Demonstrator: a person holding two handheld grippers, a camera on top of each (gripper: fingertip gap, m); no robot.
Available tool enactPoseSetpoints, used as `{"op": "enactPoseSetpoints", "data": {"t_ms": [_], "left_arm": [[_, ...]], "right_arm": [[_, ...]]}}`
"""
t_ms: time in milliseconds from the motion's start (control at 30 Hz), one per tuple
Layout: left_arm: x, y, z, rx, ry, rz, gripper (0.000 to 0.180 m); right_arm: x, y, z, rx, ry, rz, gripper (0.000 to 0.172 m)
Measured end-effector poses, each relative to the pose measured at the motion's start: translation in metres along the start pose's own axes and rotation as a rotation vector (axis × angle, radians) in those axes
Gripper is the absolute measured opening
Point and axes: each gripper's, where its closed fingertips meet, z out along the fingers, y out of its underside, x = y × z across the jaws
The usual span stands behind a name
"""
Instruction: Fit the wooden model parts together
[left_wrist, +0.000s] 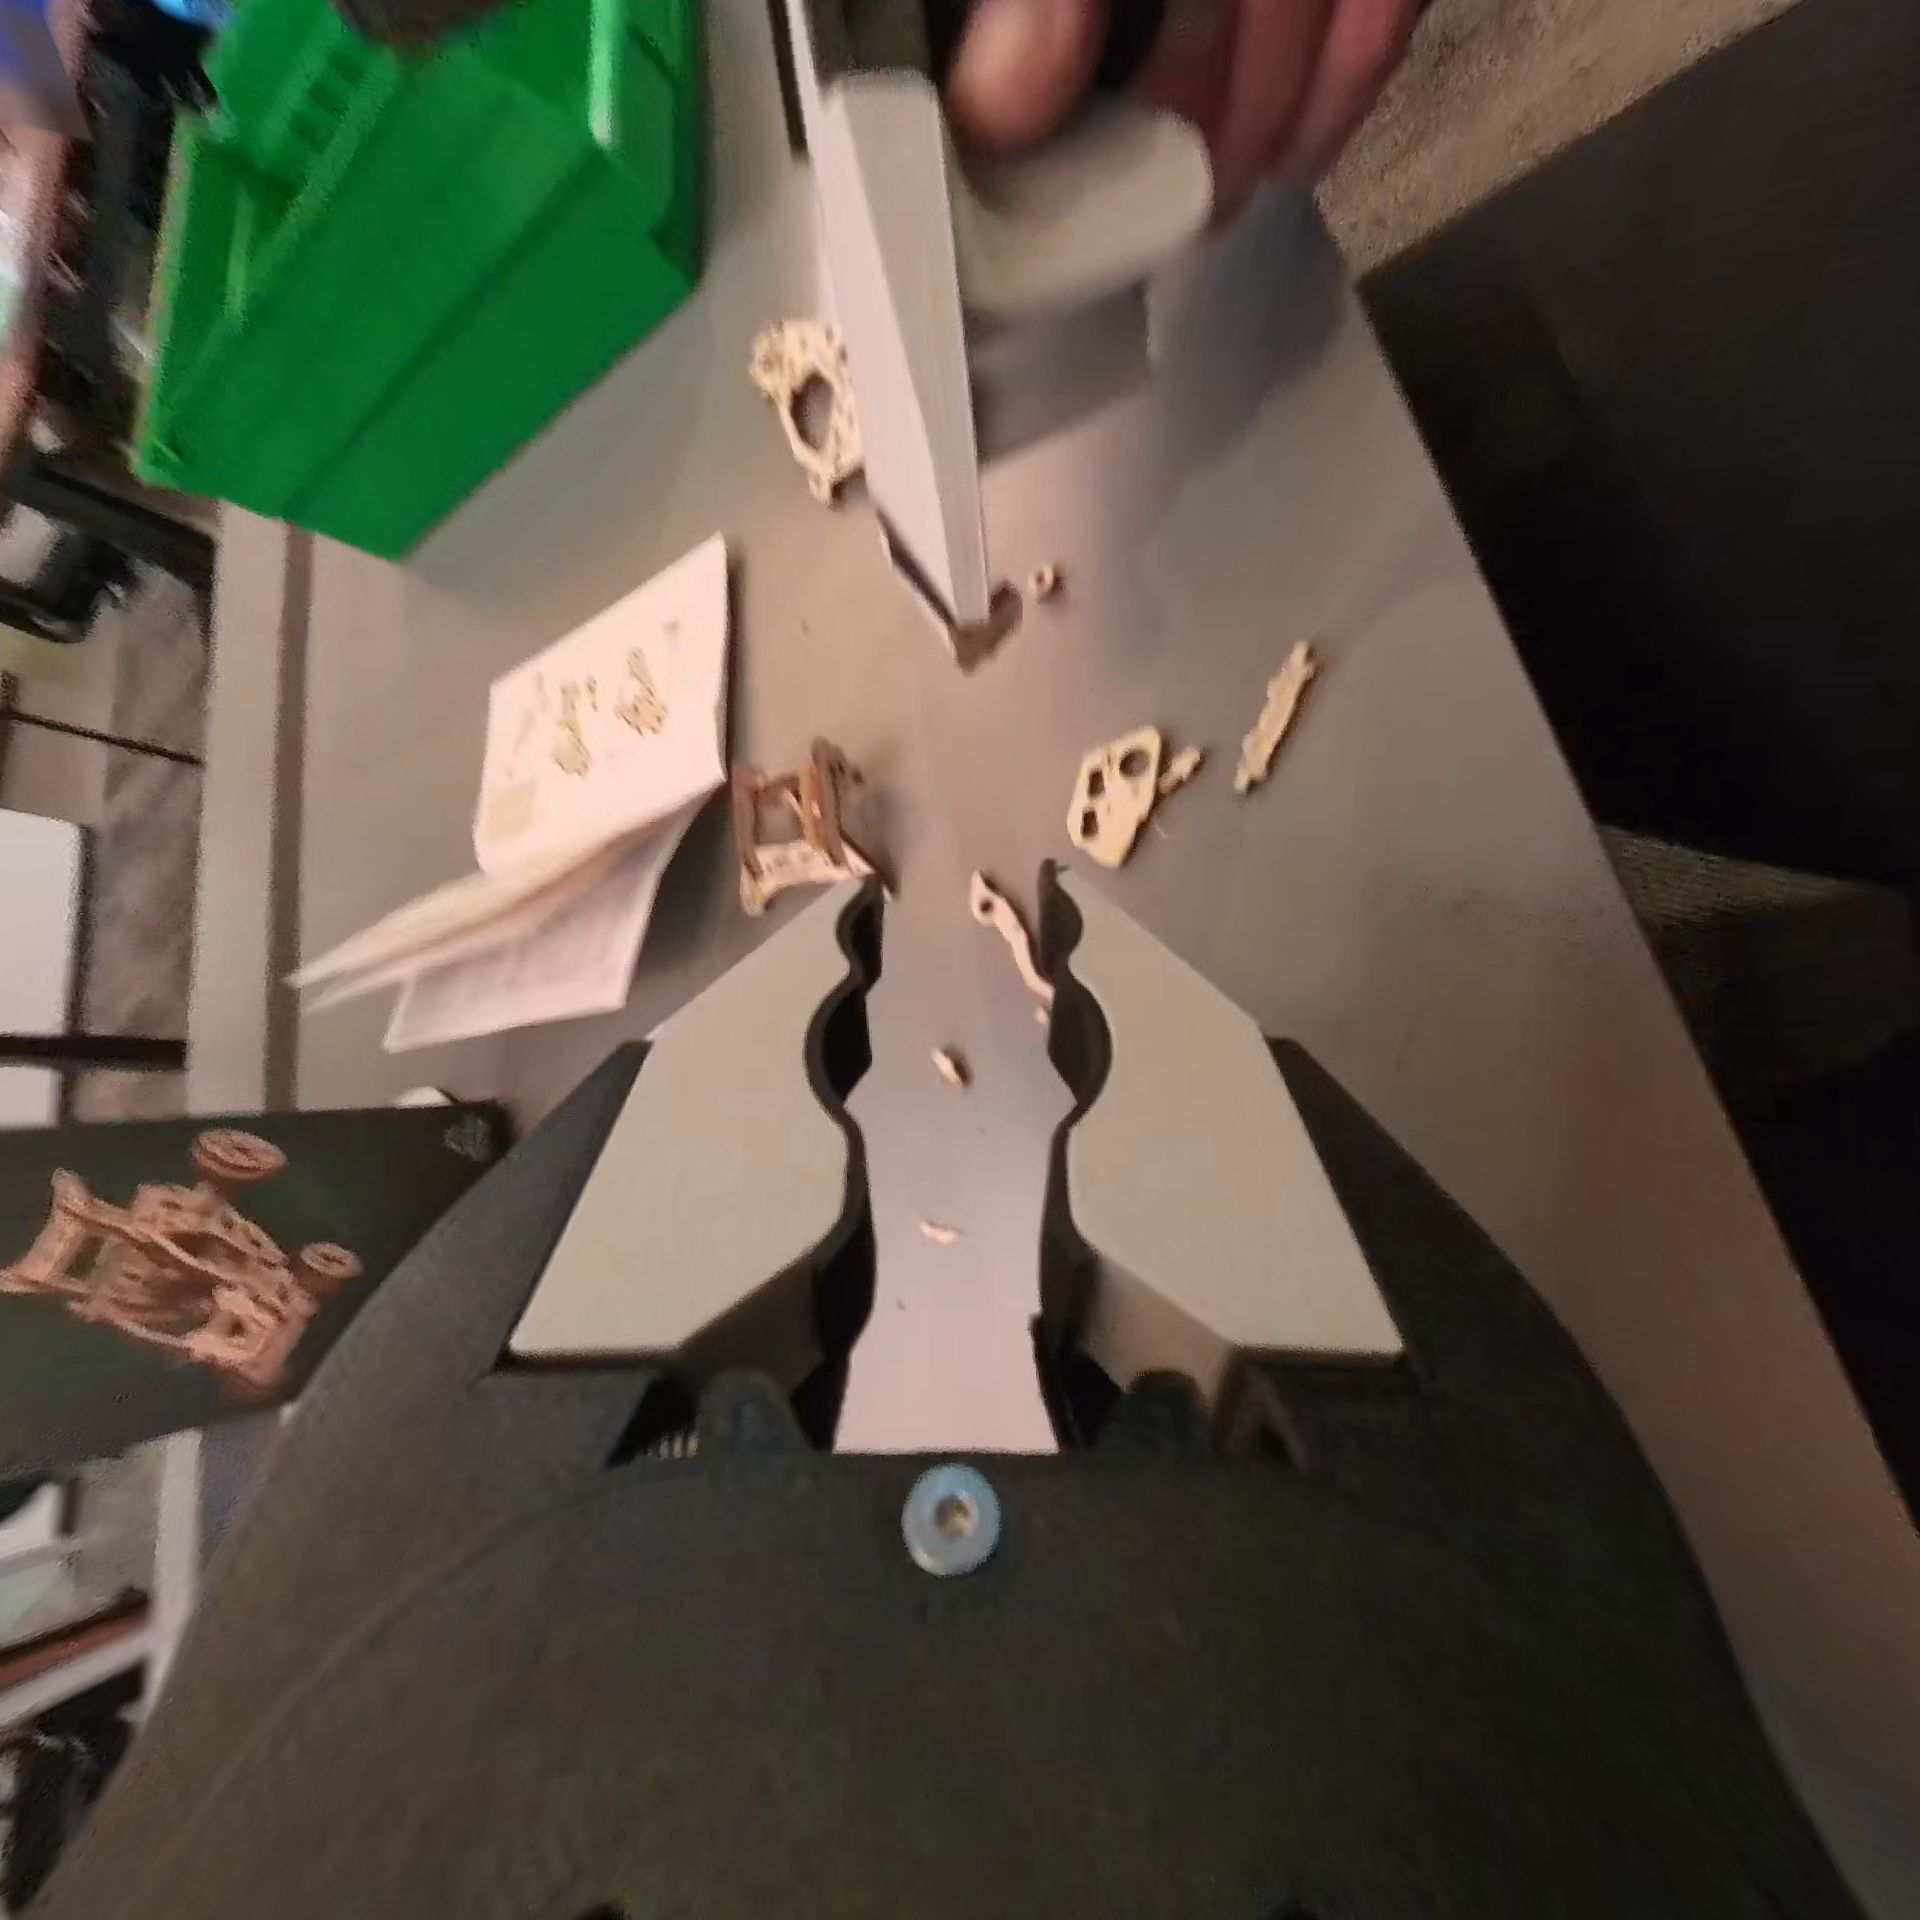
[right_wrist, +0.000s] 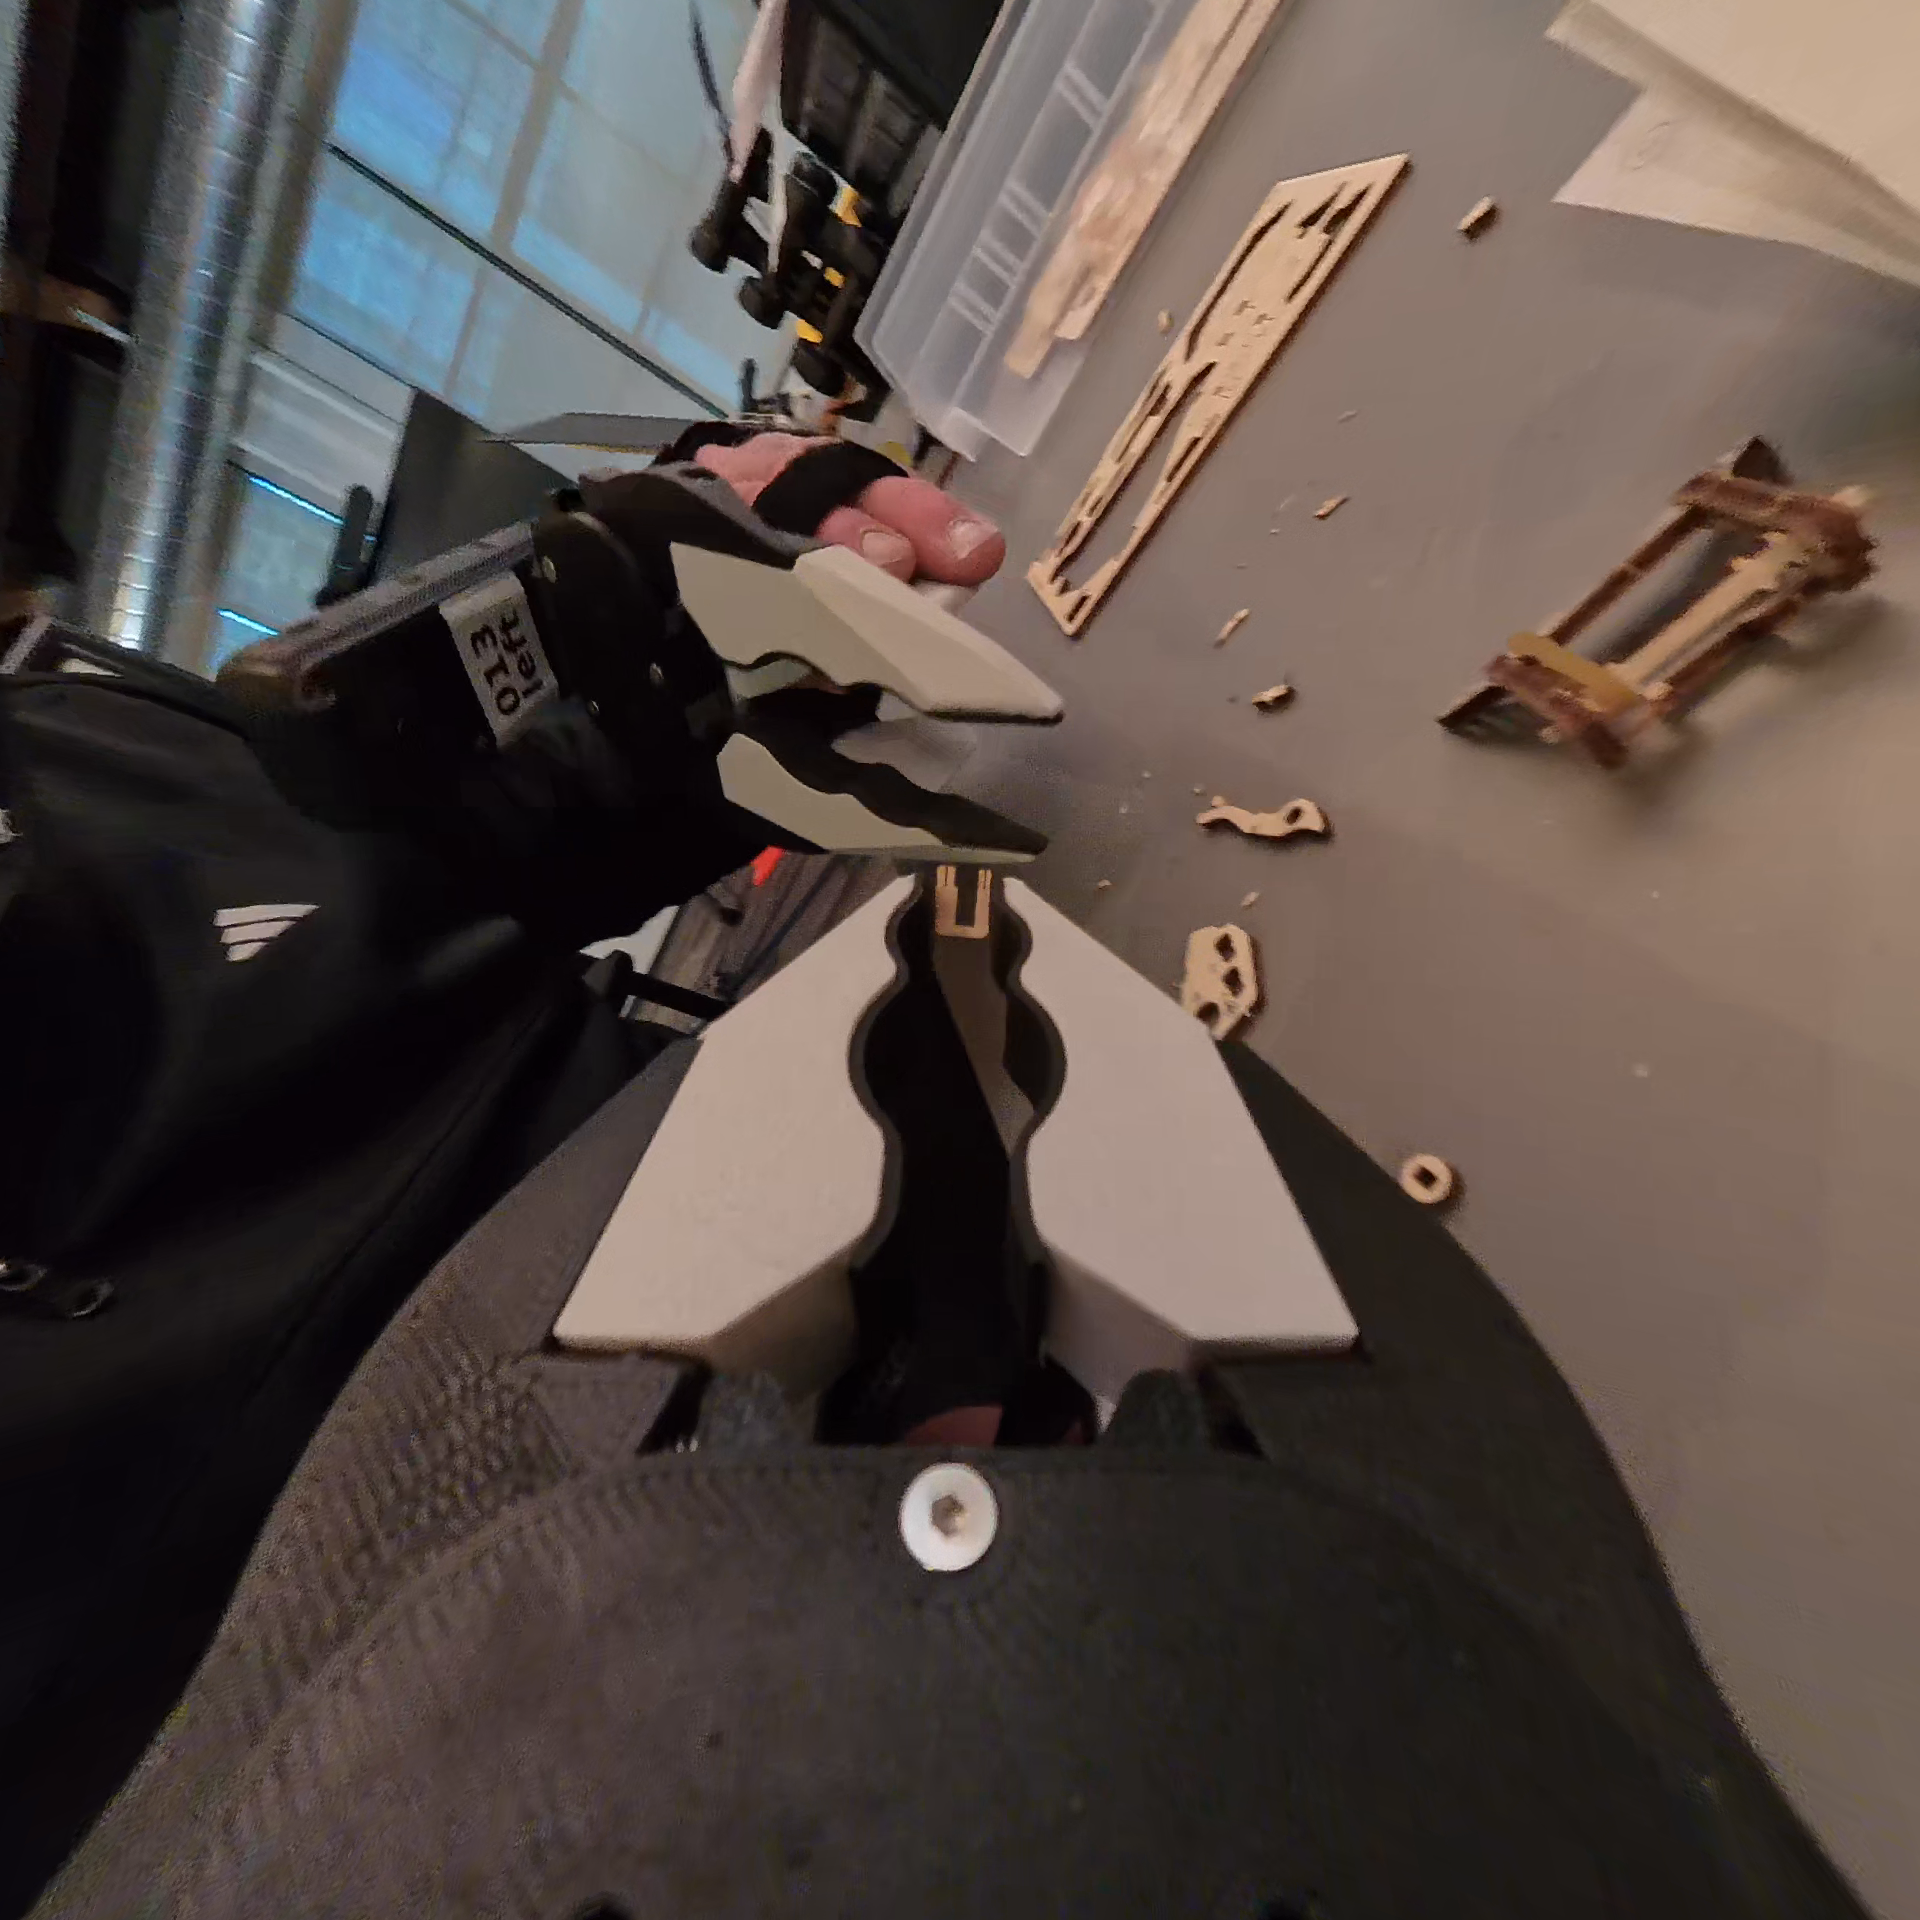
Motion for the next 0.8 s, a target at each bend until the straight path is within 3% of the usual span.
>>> {"op": "enactPoseSetpoints", "data": {"t_ms": [167,500,800], "left_arm": [[-0.004,-0.038,-0.001,0.106,-0.055,0.149,0.015],[0.006,-0.050,-0.002,0.160,-0.039,0.258,0.007],[-0.001,-0.049,-0.004,0.179,-0.034,0.150,0.001]], "right_arm": [[-0.016,0.002,0.004,-0.022,-0.102,0.023,0.008],[-0.015,0.004,0.000,-0.061,-0.119,0.058,0.008],[-0.012,-0.006,-0.001,-0.044,-0.048,-0.019,0.008]]}}
